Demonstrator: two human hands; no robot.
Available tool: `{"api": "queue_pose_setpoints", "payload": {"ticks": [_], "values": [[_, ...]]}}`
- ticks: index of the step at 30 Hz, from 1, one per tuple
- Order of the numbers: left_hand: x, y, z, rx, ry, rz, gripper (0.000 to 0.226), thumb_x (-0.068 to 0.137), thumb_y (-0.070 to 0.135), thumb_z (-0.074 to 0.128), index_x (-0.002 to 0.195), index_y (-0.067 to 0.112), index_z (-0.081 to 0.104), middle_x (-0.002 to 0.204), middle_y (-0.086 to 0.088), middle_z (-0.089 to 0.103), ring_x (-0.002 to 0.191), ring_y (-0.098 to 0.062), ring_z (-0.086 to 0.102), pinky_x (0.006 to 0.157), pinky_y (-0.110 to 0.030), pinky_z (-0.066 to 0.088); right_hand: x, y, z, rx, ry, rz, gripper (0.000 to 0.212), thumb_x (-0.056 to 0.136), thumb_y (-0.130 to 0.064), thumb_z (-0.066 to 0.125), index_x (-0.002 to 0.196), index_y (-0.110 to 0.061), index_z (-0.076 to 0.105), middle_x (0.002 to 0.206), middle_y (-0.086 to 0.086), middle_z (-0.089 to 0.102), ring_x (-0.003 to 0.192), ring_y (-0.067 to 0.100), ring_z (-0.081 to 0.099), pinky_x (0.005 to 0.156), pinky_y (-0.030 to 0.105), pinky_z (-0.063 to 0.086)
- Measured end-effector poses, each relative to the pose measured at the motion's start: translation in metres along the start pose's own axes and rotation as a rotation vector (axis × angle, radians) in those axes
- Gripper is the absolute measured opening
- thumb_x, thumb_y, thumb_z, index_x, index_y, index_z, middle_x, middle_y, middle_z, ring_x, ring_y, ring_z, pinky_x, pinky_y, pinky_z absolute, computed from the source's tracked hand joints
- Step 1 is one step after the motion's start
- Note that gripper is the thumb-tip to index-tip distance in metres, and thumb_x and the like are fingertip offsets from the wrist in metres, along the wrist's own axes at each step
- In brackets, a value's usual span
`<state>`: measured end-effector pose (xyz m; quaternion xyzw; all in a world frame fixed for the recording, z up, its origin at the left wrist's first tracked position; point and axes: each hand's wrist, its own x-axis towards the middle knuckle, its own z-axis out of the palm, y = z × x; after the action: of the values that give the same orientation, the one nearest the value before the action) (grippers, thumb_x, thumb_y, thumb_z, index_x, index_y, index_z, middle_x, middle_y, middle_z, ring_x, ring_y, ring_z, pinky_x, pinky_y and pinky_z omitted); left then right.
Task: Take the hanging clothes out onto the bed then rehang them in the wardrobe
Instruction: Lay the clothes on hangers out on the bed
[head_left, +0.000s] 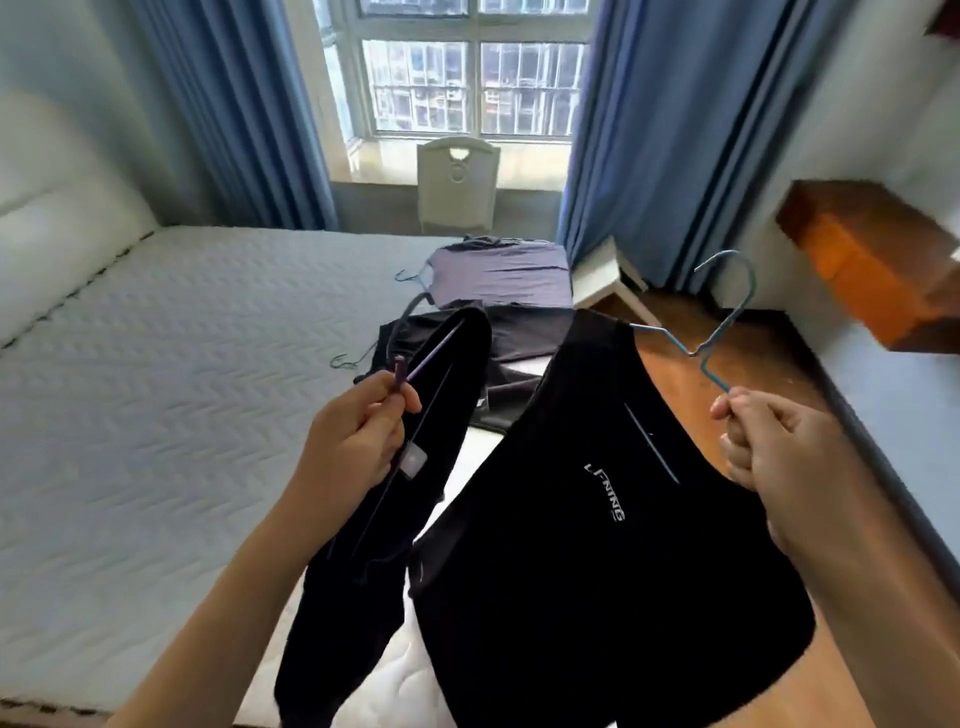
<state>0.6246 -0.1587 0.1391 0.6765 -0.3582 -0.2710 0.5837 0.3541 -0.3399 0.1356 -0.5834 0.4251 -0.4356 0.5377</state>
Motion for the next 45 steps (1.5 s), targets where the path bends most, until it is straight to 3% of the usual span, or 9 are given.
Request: {"api": "queue_pose_setpoints", "payload": {"ticks": [8,15,19,23,27,33,40,45], "values": [[0.039,0.016,0.020,-0.148,-0.078,0.078,0.027,0.102,0.009,0.040,0.084,0.009,0.060,0.052,0.000,0.027,0.041,-0.009,0.019,0.040,-0.018,0.015,-0.005,-0.039,-0.032,-0.085,0.202,-0.124,0.030,0.096,-0.010,0.047,0.068,-0.003,0.057,0.045,-0.005,0.031,0.038,0.008,0.025,0.038,0.016,0.020],[0.059,-0.006,0.011,-0.243,0.026,0.052,0.026,0.102,0.008,0.040,0.084,0.007,0.059,0.053,-0.001,0.027,0.042,-0.010,0.020,0.042,-0.023,0.012,0.012,-0.031,-0.001,-0.146,0.146,-0.168,0.032,0.095,-0.010,0.045,0.066,-0.009,0.057,0.045,-0.008,0.030,0.039,0.009,0.025,0.037,0.018,0.022],[0.063,-0.041,-0.023,-0.207,0.106,0.010,0.023,0.101,0.008,0.038,0.090,-0.002,0.056,0.052,0.001,0.027,0.040,-0.008,0.021,0.038,-0.017,0.016,0.017,0.008,0.049,-0.237,0.096,-0.179,0.032,0.094,-0.017,0.046,0.065,-0.014,0.059,0.046,-0.005,0.032,0.041,0.014,0.027,0.041,0.023,0.023],[0.069,-0.083,-0.083,-0.192,0.194,-0.046,0.023,0.101,0.008,0.038,0.089,-0.001,0.055,0.050,0.004,0.027,0.039,-0.007,0.020,0.039,-0.020,0.015,0.017,0.053,0.119,-0.376,0.076,-0.225,0.033,0.096,-0.011,0.046,0.067,-0.010,0.063,0.046,-0.004,0.042,0.044,0.012,0.036,0.045,0.028,0.031],[0.082,-0.132,-0.172,-0.156,0.273,-0.089,0.023,0.101,0.008,0.038,0.088,-0.001,0.055,0.051,0.002,0.027,0.039,-0.008,0.021,0.041,-0.025,0.014,0.014,0.109,0.210,-0.449,0.063,-0.172,0.030,0.096,-0.007,0.046,0.071,-0.007,0.064,0.053,-0.001,0.053,0.052,0.005,0.049,0.049,0.010,0.033],[0.119,-0.237,-0.334,-0.120,0.361,-0.190,0.028,0.101,0.009,0.038,0.080,0.013,0.056,0.054,0.000,0.026,0.040,-0.007,0.021,0.039,-0.018,0.015,-0.005,0.197,0.385,-0.495,0.084,-0.031,0.028,0.096,-0.003,0.044,0.073,-0.006,0.061,0.064,-0.005,0.056,0.065,-0.015,0.053,0.060,0.002,0.035],[0.158,-0.388,-0.509,0.026,0.466,-0.328,0.032,0.102,0.011,0.037,0.076,0.020,0.053,0.044,0.015,0.032,0.037,-0.004,0.025,0.036,-0.015,0.020,-0.014,0.319,0.576,-0.517,-0.021,0.183,0.030,0.096,-0.007,0.042,0.073,0.006,0.056,0.061,0.011,0.051,0.055,0.014,0.042,0.053,0.017,0.034],[0.165,-0.493,-0.599,0.163,0.534,-0.410,0.032,0.101,0.015,0.035,0.076,0.026,0.052,0.059,-0.001,0.029,0.037,-0.001,0.028,0.035,-0.015,0.021,-0.025,0.402,0.673,-0.564,-0.079,0.284,0.030,0.096,-0.010,0.040,0.070,0.000,0.051,0.061,0.002,0.049,0.056,0.012,0.040,0.054,0.025,0.030]]}}
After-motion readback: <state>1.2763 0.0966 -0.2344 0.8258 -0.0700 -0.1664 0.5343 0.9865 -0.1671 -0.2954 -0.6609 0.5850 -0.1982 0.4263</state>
